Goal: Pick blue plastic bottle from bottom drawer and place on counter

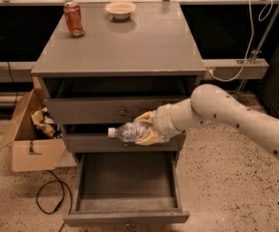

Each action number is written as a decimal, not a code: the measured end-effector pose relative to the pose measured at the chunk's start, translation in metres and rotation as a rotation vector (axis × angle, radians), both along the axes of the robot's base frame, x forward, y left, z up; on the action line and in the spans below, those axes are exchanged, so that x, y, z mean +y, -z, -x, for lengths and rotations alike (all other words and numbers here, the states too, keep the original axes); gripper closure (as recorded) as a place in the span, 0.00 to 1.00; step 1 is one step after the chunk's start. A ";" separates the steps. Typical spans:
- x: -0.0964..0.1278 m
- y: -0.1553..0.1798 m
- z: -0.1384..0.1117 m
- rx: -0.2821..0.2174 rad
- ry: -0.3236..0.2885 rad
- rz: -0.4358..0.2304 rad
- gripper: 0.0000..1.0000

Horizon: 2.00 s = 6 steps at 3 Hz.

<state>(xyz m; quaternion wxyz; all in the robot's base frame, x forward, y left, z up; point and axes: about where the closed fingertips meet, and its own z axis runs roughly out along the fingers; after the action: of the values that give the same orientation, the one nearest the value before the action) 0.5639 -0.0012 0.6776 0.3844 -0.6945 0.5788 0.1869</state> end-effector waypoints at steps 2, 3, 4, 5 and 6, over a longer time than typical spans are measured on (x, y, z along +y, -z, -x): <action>-0.011 -0.112 -0.028 0.006 0.029 0.036 1.00; -0.017 -0.156 -0.042 -0.041 0.033 0.045 1.00; -0.017 -0.156 -0.042 -0.041 0.033 0.045 1.00; -0.010 -0.186 -0.055 -0.083 0.020 0.048 1.00; -0.007 -0.231 -0.085 -0.110 0.041 0.061 1.00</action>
Offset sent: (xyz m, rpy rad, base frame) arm 0.0481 -0.0239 0.1680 -0.0403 -0.0058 -0.0551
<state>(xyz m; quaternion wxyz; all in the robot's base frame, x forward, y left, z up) 0.6487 -0.0080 0.9089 0.3979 -0.7033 0.5762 0.1227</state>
